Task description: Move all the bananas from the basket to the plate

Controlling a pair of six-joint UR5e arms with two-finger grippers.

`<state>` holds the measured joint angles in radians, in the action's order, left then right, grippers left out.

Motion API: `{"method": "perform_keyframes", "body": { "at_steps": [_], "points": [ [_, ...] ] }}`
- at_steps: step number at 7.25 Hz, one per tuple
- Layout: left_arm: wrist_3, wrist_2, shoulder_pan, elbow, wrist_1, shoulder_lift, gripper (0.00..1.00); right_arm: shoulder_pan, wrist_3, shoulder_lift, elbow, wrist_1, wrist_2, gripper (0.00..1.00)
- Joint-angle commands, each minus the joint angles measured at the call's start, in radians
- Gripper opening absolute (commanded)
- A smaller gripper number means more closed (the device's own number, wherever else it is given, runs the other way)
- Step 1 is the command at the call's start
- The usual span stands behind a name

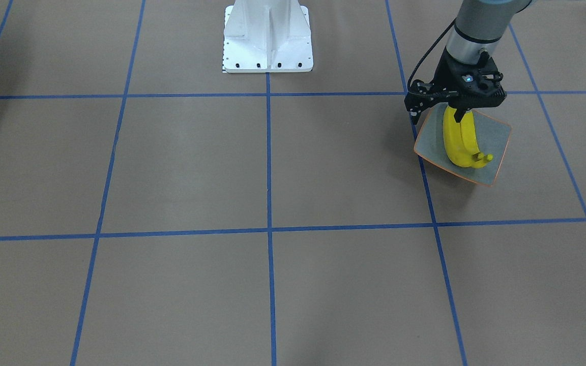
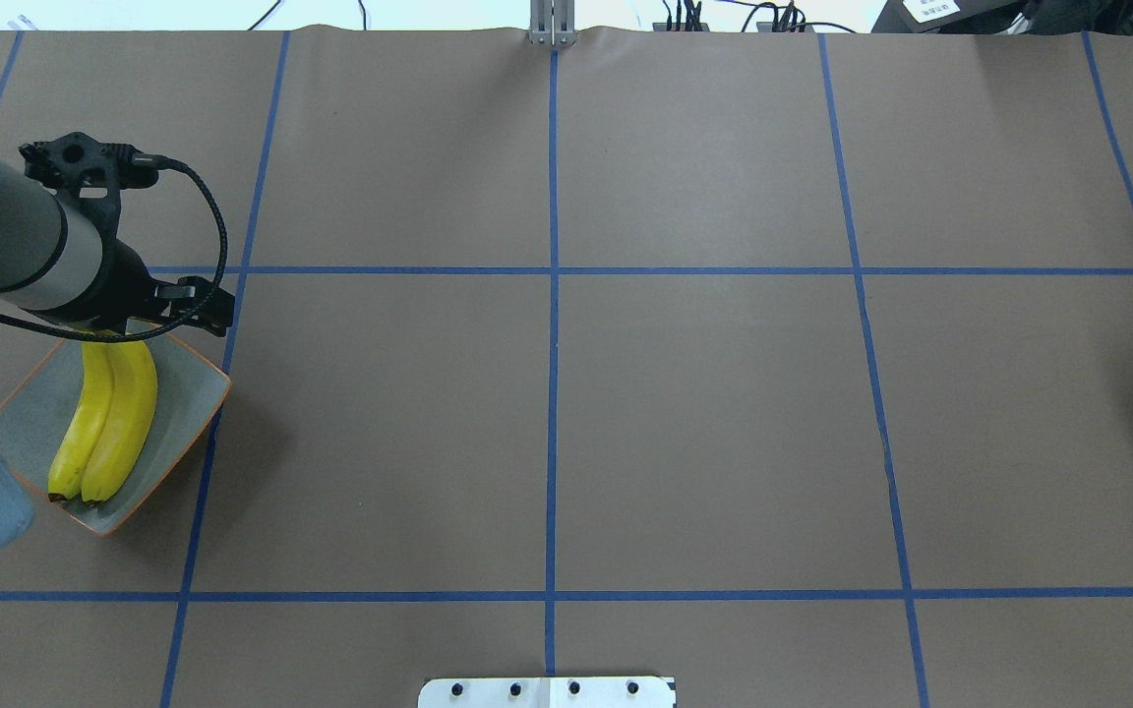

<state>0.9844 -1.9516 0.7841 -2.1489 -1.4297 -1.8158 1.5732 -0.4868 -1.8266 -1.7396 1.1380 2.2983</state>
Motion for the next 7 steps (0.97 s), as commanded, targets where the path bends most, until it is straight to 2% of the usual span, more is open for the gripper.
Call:
{"method": "perform_keyframes", "body": {
  "at_steps": [1,2,4,6,7],
  "points": [
    [0.000,-0.006,0.000,-0.023,-0.023,-0.007,1.00,-0.022,0.288,0.012,-0.044,0.027,0.177,0.00],
    [0.038,-0.038,0.001,-0.017,-0.100,-0.007,1.00,-0.069,0.503,0.032,-0.044,-0.051,0.252,0.00],
    [0.129,-0.046,0.000,0.000,-0.240,-0.008,1.00,-0.196,0.952,0.111,-0.044,-0.229,0.305,0.00],
    [0.157,-0.046,-0.002,0.017,-0.288,-0.055,1.00,-0.414,1.411,0.260,-0.037,-0.381,0.274,0.00],
    [0.158,-0.046,-0.005,0.059,-0.288,-0.119,1.00,-0.494,1.583,0.342,-0.040,-0.421,0.226,0.00]
  ]
}}
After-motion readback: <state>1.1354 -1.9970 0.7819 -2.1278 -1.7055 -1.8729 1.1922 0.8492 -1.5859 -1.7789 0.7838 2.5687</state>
